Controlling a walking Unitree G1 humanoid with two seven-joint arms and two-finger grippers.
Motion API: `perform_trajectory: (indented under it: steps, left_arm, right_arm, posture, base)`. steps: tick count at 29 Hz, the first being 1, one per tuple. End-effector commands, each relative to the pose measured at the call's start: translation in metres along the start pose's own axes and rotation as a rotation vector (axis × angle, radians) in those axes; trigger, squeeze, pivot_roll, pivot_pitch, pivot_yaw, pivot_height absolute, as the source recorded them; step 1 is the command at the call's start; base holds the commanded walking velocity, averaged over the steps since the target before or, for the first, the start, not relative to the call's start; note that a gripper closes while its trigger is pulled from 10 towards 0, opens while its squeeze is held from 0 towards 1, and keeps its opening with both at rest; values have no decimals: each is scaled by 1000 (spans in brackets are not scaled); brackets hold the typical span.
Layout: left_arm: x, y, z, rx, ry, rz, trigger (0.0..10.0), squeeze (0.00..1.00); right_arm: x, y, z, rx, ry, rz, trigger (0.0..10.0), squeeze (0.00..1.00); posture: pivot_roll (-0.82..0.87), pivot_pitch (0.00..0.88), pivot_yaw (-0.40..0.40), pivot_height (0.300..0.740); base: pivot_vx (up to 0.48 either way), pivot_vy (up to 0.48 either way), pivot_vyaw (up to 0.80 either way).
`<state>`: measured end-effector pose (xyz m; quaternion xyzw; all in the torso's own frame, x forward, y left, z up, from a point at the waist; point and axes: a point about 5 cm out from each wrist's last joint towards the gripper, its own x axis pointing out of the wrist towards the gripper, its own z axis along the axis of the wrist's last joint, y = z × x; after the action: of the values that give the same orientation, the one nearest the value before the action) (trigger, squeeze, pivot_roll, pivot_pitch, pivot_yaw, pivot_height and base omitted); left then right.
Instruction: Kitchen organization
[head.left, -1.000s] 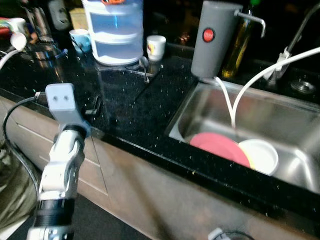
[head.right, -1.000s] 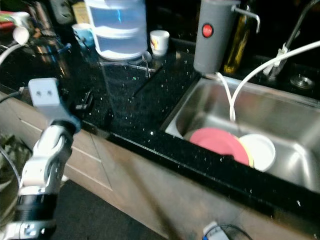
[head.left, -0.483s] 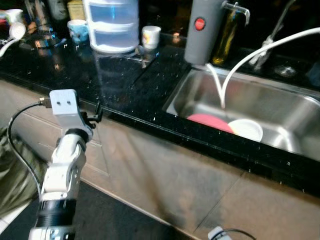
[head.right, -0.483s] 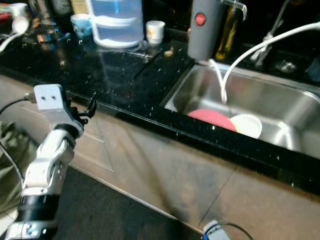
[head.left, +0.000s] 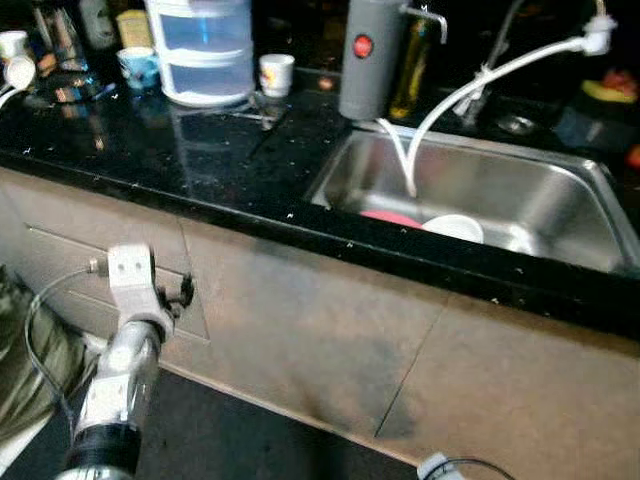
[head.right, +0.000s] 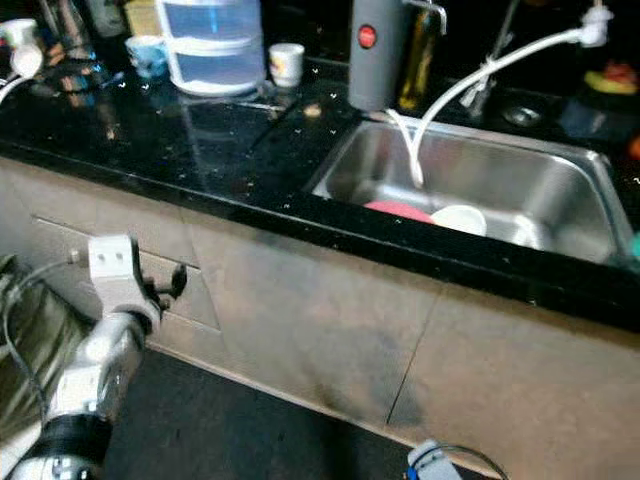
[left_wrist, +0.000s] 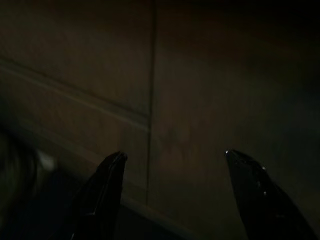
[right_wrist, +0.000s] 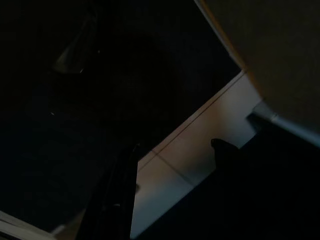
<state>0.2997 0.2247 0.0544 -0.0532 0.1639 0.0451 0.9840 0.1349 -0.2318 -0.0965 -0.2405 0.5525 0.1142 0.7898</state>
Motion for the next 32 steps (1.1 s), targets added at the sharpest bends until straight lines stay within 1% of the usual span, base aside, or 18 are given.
perform_trajectory:
  steps: [1,3,6,7,8,10,11,13,14,16,18,22,32]
  left_arm:
    - [0,5,-14,10,50,14,10000,0]
    - [-2,10,-29,0,101,34,10000,0]
    - [-5,14,-49,-22,172,57,10000,0]
    - [-6,14,-54,-21,190,61,10000,0]
    - [-6,14,-54,-21,190,61,10000,0]
    - [-10,18,-69,-27,244,90,10000,0]
    - [-10,18,-69,-27,244,90,10000,0]
    - [-14,22,-81,-51,287,127,10000,0]
    - [-14,22,-81,-51,287,127,10000,0]
    - [-16,23,-88,-75,312,144,10000,0]
    - [-20,24,-95,-48,350,149,10000,0]
    - [-27,25,-109,-39,406,170,10000,0]
    - [-32,28,-117,-12,437,177,10000,0]
  right_arm:
    - [0,1,-1,7,6,3,10000,0]
    - [0,1,-1,8,4,1,10000,0]
    - [0,1,-1,20,2,-4,10000,0]
    - [0,1,-1,19,2,-5,10000,0]
    - [0,1,-1,19,2,-5,10000,0]
    - [0,1,-1,17,1,-3,10000,0]
    - [0,1,-1,17,1,-3,10000,0]
    - [0,1,-1,16,1,-2,10000,0]
    - [0,1,-1,16,1,-2,10000,0]
    - [0,2,0,16,1,-1,10000,0]
    - [0,2,0,17,0,-1,10000,0]
    - [0,2,0,18,-1,-1,10000,0]
    - [0,2,0,17,-2,-1,10000,0]
  posture:
    - [5,0,-6,740]
    - [2,0,-3,740]
    - [2,0,-2,740]
    - [2,0,-2,740]
    - [2,0,-2,740]
    - [3,0,-2,740]
    - [3,0,-2,740]
    - [0,0,-1,740]
    - [0,0,-1,740]
    - [1,0,-1,740]
    - [1,0,3,740]
    - [-7,0,5,740]
    - [-4,0,4,740]
  base:
    - [0,0,-800]
    - [0,0,-800]
    - [0,0,0]
    - [0,0,0]
    - [0,0,0]
    - [0,0,0]
    - [0,0,0]
    - [0,0,0]
    - [0,0,0]
    - [0,0,0]
    - [0,0,0]
    - [0,325,0]
    - [0,398,0]
